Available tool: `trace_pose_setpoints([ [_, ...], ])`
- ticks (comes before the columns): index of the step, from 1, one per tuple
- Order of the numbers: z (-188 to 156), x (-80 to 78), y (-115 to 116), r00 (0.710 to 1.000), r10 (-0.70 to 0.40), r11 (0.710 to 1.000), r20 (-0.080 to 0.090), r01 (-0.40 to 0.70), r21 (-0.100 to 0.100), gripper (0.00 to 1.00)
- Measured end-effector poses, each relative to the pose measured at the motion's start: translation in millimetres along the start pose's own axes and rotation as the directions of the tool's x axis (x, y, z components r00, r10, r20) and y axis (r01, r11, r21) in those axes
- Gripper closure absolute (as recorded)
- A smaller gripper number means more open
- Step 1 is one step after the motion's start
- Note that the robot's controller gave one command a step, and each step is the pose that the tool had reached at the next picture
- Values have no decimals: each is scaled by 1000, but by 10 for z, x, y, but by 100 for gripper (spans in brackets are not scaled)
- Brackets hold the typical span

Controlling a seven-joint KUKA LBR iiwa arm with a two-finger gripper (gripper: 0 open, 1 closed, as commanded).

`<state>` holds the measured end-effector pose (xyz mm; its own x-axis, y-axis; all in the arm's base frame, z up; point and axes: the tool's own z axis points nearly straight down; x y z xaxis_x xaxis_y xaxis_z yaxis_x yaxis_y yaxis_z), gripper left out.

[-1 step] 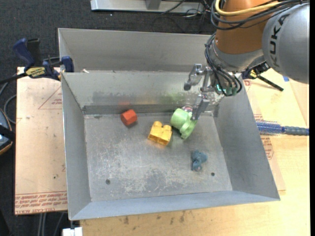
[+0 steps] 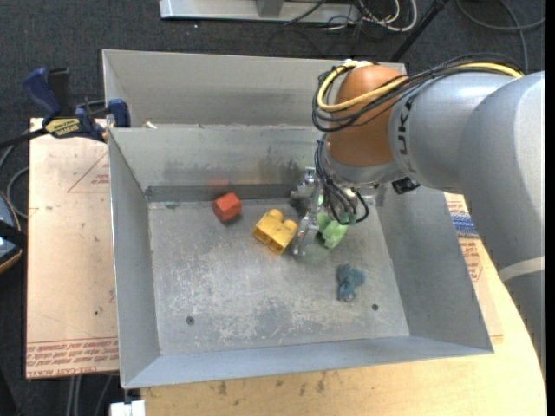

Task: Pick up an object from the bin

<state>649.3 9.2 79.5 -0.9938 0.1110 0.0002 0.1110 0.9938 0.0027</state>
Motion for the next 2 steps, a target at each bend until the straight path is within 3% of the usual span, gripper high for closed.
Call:
trace_pose_setpoints([
  [1,13,64,220,991,-129,992,17,129,7,0],
  [2,6,75,248,992,-129,992,12,129,1,100],
])
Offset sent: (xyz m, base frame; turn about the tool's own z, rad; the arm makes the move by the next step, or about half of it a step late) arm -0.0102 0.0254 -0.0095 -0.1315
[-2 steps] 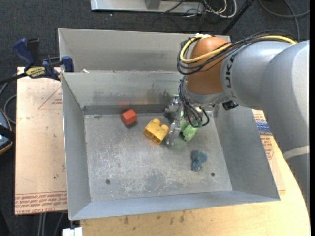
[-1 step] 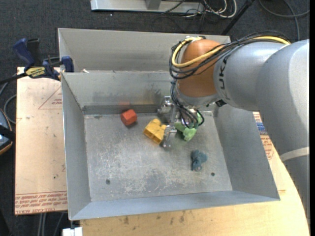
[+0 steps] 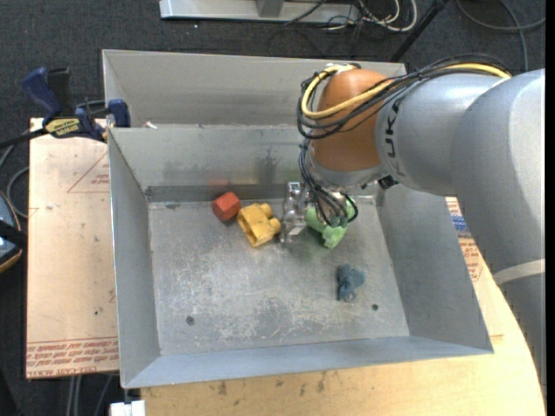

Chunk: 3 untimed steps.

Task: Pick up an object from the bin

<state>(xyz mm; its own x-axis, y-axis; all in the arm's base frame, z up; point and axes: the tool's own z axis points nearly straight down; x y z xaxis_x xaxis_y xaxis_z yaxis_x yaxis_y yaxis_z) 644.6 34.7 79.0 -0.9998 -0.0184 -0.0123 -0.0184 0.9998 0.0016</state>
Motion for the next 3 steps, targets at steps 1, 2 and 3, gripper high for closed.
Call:
trace_pose_setpoints([
  [1,-619,-39,0,992,-124,992,-2,124,0,100],
  [2,-581,-21,-1,992,-123,992,-9,123,-1,0],
  [3,31,-73,498,927,-374,927,-6,374,0,0],
])
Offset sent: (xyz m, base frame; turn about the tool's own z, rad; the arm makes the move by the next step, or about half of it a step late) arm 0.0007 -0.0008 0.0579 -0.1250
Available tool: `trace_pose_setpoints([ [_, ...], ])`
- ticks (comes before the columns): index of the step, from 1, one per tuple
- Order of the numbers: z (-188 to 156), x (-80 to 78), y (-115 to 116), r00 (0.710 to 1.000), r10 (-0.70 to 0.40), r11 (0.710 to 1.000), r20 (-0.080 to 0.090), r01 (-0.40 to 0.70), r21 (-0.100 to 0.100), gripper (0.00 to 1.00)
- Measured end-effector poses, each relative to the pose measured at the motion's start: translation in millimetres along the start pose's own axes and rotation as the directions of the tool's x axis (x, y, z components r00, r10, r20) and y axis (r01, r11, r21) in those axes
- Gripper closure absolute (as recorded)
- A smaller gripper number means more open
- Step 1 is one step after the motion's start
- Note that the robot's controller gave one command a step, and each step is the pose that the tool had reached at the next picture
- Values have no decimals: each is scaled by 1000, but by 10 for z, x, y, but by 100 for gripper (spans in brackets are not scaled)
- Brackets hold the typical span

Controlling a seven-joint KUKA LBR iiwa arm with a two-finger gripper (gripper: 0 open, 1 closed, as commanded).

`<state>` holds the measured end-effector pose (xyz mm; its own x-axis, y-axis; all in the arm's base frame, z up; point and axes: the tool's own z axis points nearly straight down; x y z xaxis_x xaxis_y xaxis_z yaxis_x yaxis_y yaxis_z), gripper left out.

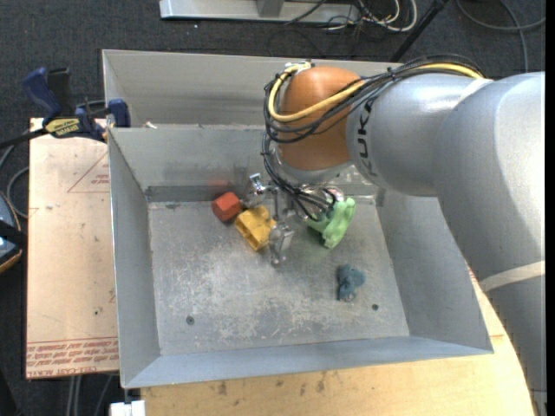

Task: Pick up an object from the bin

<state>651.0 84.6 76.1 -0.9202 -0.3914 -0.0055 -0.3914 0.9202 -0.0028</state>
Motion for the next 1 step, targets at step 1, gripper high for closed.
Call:
trace_pose_setpoints([
  [1,-21,-12,0,1000,2,1000,5,-2,-2,100],
])
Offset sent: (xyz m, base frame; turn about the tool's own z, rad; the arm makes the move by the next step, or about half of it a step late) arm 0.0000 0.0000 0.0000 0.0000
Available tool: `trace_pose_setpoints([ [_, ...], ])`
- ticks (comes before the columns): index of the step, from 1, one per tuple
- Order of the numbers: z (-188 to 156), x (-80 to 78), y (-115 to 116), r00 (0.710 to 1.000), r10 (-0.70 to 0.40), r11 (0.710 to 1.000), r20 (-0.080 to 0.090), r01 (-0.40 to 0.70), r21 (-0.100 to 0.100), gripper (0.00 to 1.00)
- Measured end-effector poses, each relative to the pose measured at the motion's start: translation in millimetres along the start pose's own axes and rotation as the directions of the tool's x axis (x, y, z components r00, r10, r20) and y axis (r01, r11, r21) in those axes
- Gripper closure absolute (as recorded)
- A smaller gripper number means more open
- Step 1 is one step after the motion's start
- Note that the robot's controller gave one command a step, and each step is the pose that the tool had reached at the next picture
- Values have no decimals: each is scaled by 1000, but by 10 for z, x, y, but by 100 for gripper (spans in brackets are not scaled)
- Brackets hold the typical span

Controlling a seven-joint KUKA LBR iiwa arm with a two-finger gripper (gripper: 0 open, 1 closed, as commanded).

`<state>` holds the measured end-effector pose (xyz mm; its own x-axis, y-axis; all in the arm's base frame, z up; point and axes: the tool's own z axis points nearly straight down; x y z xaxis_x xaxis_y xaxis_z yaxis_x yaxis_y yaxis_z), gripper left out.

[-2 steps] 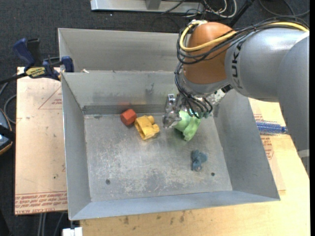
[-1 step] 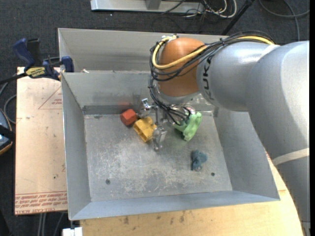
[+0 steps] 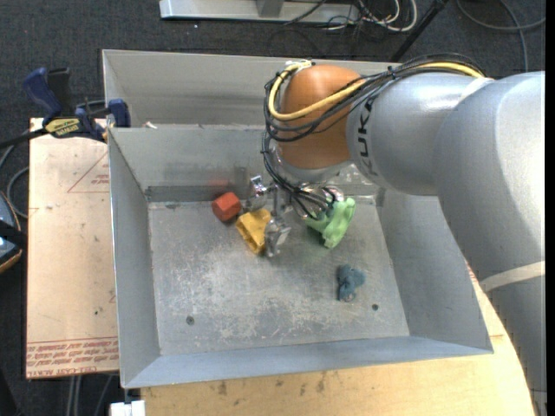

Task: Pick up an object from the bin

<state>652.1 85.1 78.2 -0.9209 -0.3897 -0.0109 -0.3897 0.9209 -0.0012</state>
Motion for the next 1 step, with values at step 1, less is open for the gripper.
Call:
trace_pose_setpoints([
  [1,-1595,3,71,997,80,997,2,-80,1,100],
])
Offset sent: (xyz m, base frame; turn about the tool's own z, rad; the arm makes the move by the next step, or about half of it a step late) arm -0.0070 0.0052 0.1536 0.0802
